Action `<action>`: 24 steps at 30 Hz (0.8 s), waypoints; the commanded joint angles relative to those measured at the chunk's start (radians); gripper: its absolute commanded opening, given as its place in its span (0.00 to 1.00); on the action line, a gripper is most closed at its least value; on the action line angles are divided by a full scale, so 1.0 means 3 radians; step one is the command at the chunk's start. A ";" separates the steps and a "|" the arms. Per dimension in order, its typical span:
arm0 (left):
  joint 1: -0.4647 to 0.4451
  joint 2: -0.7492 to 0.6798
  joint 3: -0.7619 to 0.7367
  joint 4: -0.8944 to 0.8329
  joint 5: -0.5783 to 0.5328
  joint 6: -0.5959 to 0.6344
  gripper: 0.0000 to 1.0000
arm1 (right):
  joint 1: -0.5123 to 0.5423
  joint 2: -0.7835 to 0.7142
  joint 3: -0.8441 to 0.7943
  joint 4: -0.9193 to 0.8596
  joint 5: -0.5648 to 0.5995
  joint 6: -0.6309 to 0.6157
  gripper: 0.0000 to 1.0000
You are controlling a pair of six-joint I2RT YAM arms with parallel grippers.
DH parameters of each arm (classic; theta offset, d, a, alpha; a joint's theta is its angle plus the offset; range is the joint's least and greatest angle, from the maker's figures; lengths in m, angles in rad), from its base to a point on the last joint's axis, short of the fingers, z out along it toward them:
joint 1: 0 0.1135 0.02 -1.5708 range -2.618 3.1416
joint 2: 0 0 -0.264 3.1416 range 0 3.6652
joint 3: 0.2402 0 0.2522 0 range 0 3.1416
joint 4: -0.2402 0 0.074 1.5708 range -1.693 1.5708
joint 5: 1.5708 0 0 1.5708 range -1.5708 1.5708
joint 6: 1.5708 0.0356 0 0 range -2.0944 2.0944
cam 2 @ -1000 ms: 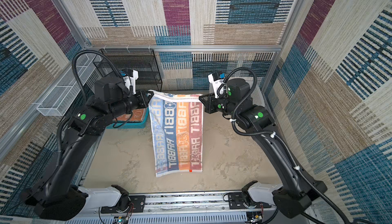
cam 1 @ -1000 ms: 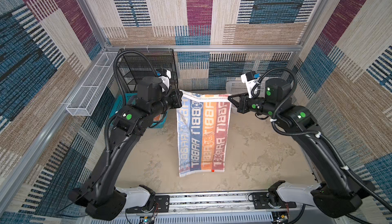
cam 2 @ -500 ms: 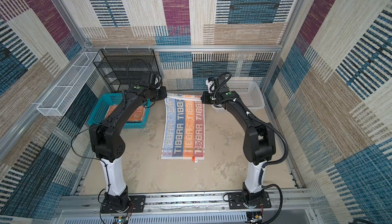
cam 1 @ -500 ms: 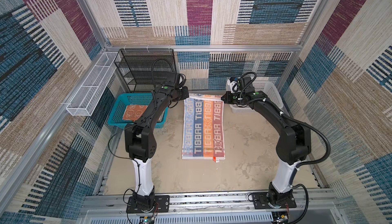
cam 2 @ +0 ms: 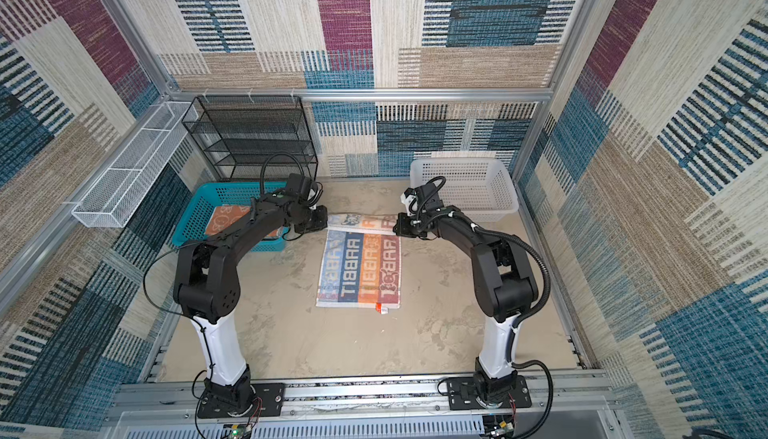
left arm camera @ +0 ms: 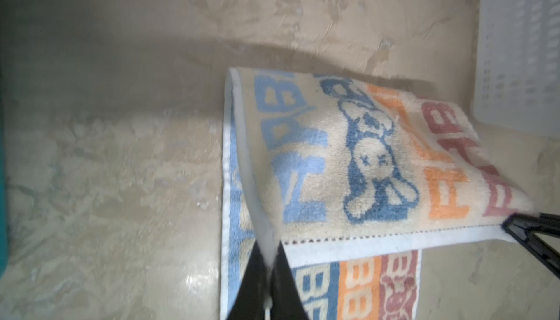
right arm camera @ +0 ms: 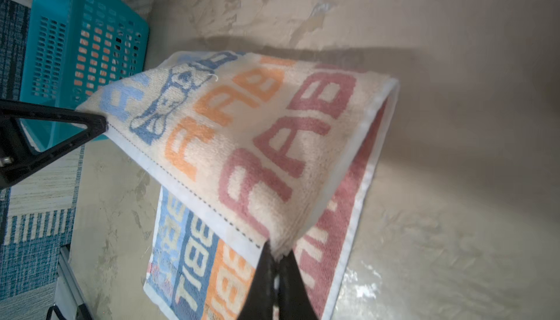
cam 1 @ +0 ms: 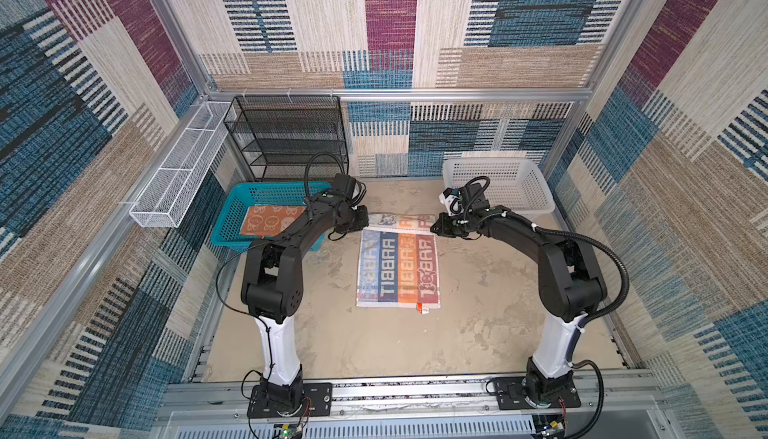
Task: Fold and stack the towels
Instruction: 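Fold the held edge over onto the far half with both grippers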
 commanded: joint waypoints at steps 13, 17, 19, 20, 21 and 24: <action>-0.0359 -0.0393 -0.1278 0.0377 -0.0077 -0.0183 0.00 | 0.0315 -0.0475 -0.1500 0.0883 -0.0023 0.0392 0.00; -0.0357 -0.0237 -0.1152 0.0326 -0.0157 -0.0142 0.00 | 0.0285 -0.0229 -0.1351 0.0883 0.0019 0.0357 0.00; -0.0360 -0.0134 -0.1033 0.0281 -0.0180 -0.0113 0.00 | 0.0224 -0.0099 -0.1246 0.0893 -0.0007 0.0347 0.00; -0.0355 -0.0073 -0.0951 0.0260 -0.0206 -0.0094 0.00 | 0.0182 -0.0032 -0.1180 0.0894 -0.0023 0.0334 0.00; -0.0343 -0.0006 -0.0869 0.0246 -0.0242 -0.0077 0.00 | 0.0150 0.0045 -0.1091 0.0884 -0.0041 0.0317 0.00; -0.0266 0.0195 -0.0576 0.0147 -0.0252 -0.0038 0.00 | 0.0088 0.0245 -0.0752 0.0731 -0.0037 0.0228 0.00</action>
